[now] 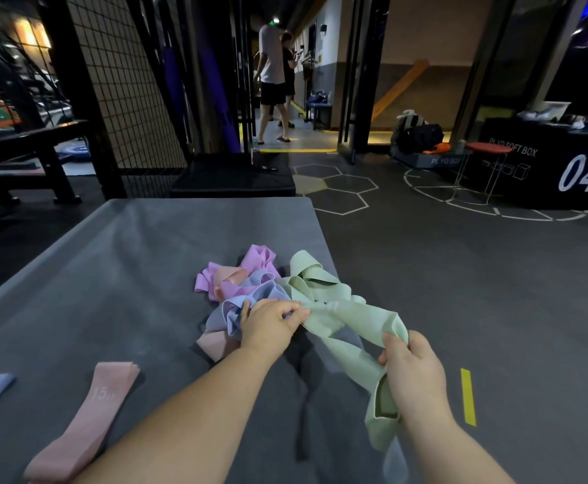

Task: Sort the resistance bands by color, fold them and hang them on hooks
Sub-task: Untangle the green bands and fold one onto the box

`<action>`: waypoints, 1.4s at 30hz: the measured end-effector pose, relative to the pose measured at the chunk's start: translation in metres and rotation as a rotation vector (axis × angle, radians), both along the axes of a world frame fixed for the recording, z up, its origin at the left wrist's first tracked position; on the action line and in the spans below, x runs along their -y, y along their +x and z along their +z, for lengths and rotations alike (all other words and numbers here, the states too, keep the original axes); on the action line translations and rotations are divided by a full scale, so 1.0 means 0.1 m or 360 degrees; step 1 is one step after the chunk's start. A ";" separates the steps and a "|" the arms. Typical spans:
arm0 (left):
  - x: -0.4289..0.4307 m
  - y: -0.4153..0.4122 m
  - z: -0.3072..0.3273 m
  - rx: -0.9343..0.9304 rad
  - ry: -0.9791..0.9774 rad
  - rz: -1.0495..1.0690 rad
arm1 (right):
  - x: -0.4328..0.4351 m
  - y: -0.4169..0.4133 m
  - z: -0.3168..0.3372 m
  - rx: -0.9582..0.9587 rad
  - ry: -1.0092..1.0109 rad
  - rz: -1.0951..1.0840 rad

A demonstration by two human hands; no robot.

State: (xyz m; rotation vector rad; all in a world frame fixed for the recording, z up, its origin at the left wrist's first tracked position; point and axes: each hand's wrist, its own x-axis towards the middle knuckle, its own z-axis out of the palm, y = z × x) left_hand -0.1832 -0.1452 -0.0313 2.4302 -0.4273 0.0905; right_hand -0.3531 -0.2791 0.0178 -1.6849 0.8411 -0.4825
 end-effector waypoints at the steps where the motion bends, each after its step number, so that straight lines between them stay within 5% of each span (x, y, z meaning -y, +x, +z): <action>1: 0.00 0.00 0.00 0.0006 0.0003 0.0000 | 0.00 0.01 0.00 0.0003 -0.0011 -0.0002; 14: -0.15 0.07 -0.01 0.0021 -0.0213 0.0134 | 0.06 0.03 -0.02 0.0054 0.0038 -0.0108; 20: -0.09 -0.06 0.06 0.0212 0.0196 -0.0027 | -0.04 0.02 -0.01 0.0086 0.0018 0.0156; 27: -0.08 -0.25 0.18 0.0167 0.0325 -0.0120 | -0.08 0.01 0.11 0.0137 0.0189 0.0383; 32: -0.26 -0.47 0.26 0.0214 0.0005 -0.0304 | -0.19 0.01 0.22 0.0216 0.0354 0.0578; 36: -0.54 -0.78 0.40 -0.0396 -0.0666 -0.0575 | -0.35 0.02 0.30 0.0354 0.0483 0.0824; 42: -0.94 -1.03 0.43 -0.1102 -0.1107 -0.0200 | -0.66 0.11 0.32 0.0360 0.0738 0.1210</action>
